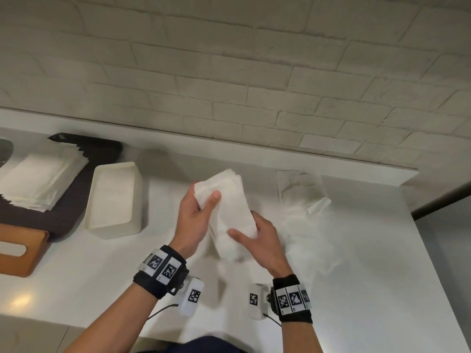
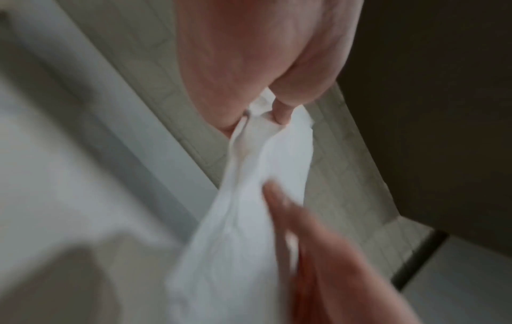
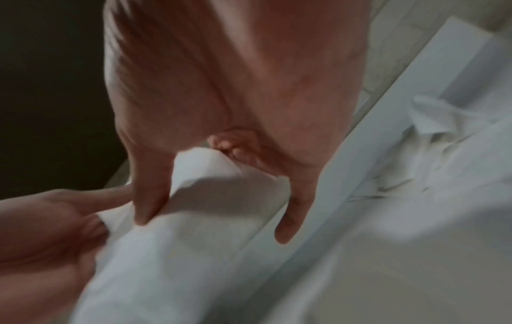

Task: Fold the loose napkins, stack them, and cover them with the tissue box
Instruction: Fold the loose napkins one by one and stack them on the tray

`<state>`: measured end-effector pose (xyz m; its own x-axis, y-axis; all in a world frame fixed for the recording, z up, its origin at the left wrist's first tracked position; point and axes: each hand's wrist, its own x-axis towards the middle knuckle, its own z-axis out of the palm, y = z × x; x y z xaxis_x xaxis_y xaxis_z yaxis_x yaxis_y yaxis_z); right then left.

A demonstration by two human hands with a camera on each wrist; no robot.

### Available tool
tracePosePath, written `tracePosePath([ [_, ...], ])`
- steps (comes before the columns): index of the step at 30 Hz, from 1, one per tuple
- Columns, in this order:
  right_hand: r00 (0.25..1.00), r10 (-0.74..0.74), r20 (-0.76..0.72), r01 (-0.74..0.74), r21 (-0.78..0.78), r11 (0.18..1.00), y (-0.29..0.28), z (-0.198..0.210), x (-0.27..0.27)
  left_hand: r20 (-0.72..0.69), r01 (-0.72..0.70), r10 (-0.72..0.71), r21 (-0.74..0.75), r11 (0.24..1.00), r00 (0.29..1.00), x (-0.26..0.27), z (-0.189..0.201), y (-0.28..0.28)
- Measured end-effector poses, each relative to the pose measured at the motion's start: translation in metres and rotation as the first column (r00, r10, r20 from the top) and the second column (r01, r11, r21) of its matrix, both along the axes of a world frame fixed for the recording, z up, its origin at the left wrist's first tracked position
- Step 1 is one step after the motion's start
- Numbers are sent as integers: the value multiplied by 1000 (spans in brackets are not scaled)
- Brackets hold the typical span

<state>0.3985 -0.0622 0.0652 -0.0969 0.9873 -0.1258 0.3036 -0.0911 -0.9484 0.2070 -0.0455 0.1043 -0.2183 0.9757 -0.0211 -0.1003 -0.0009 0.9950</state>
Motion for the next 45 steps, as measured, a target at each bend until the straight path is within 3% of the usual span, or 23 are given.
tracePosePath([
  [2,993,-107,42,108,-23,994,-1,-21,8,-52,-54,53,-27,998,997,-23,-13,1],
  [6,942,-334,-19,332,-59,941,-1,-56,0,-182,47,-81,-185,982,980,-53,-55,1],
  [10,946,-325,-1,325,31,945,6,-57,-28,-188,19,-64,-231,973,980,-54,-89,3],
  [17,910,-410,-68,401,-115,909,7,-75,-46,-194,70,-112,-212,975,975,-46,-118,1],
  [24,890,-450,-73,448,-39,893,11,-76,-46,-176,110,-148,-207,972,973,-43,-125,3],
  [30,903,-413,-119,411,-44,911,14,-64,-51,-317,82,-158,-241,967,935,-38,-123,11],
  [34,939,-339,-59,344,124,931,7,-49,-62,-553,201,-256,-160,967,793,-75,-77,24],
  [38,991,-113,70,79,380,922,-3,-22,-101,-739,348,-311,-111,931,598,-154,-9,47],
  [42,999,41,-15,-34,319,947,-2,15,-176,-897,426,-252,-80,901,363,-239,41,87],
  [45,997,37,-71,-20,226,974,10,24,-236,-949,408,-151,-27,912,275,-297,50,124],
])
